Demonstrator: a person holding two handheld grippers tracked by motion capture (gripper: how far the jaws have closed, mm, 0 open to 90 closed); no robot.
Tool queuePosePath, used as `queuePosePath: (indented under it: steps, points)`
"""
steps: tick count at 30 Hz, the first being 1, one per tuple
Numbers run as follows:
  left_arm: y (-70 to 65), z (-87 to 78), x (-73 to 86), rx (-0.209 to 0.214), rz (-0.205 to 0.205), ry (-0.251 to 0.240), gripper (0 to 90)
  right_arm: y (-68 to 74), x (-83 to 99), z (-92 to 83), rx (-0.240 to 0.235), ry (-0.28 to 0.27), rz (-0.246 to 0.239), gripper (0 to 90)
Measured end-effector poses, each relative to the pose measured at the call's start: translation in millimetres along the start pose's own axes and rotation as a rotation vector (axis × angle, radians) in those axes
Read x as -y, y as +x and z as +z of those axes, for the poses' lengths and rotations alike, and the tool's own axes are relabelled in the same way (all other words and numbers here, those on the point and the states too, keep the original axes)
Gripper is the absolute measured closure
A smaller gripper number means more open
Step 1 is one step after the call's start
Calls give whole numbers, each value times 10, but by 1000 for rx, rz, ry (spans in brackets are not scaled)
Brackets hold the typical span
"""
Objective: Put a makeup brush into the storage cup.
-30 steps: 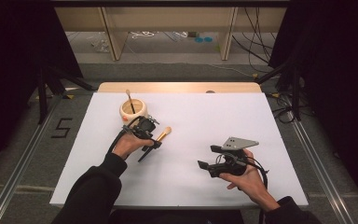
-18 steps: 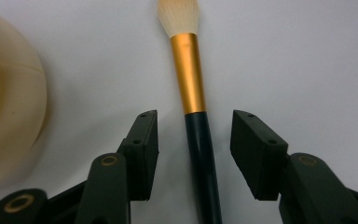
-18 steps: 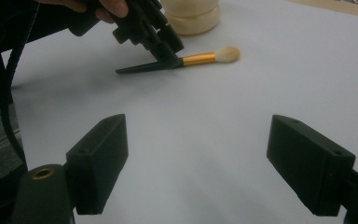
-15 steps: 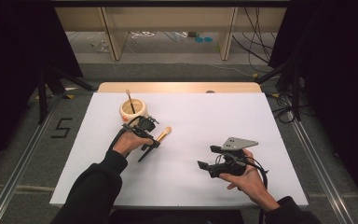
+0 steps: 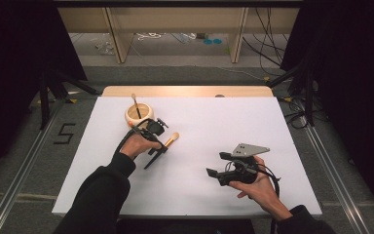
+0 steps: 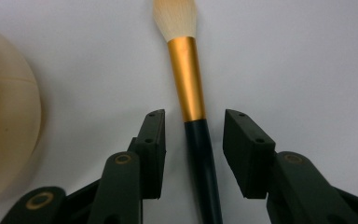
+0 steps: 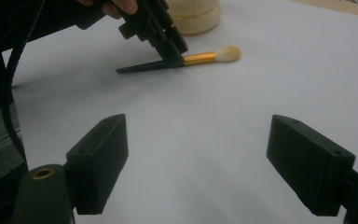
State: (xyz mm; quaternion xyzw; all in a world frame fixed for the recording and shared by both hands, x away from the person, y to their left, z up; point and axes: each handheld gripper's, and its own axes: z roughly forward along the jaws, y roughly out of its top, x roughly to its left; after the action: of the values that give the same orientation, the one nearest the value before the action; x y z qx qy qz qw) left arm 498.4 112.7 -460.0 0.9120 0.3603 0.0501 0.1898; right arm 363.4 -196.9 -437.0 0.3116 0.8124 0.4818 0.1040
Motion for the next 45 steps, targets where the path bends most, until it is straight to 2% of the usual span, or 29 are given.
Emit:
queuePosePath:
  steps: [3,6,14,17,20,26,30,31,32,33,34,35,36,38,39,40,41,44,45]
  points:
    - [-13,17,-15,4,-6,10,612,-5,4,6,1,1,-11,213]
    - [-24,21,-37,8,0,22,624,7,-3,0,1,1,2,214]
    - [-42,41,-77,5,17,63,659,2,8,23,-4,-15,-6,214]
    - [-34,44,-76,6,8,59,674,4,-2,3,-4,3,1,214]
    - [-13,37,-79,11,4,74,705,11,1,9,0,0,5,214]
    - [-17,35,-122,-2,25,122,737,10,2,22,1,-1,-7,214]
    - [-10,38,-139,1,14,138,749,8,4,20,1,-1,-9,214]
    - [-29,40,-135,9,-20,141,749,8,3,20,1,-2,-9,214]
    - [-30,40,-136,10,-20,143,749,10,3,21,0,-3,-9,214]
    - [-30,41,-135,9,-19,144,749,11,4,22,0,-1,-9,214]
    - [-8,37,-142,3,16,150,748,12,4,23,-1,1,-7,214]
    - [-8,37,-143,3,18,152,748,11,5,27,-1,-2,-7,214]
    - [-31,39,-135,9,-14,156,748,11,4,27,-1,-2,-7,214]
    - [-37,34,-137,6,-10,172,742,13,4,28,-2,-2,-6,214]
    - [-39,34,-139,3,0,179,743,12,4,29,-2,-1,-7,214]
    - [-22,35,-150,-7,39,181,746,12,4,30,-2,-1,-6,214]
    - [-47,38,-146,-3,6,183,750,13,3,30,-2,-1,-6,214]
    - [-52,42,-164,-8,13,197,760,14,2,27,-4,3,-7,215]
    - [-33,48,-171,-15,45,192,763,12,2,27,-4,4,-9,215]
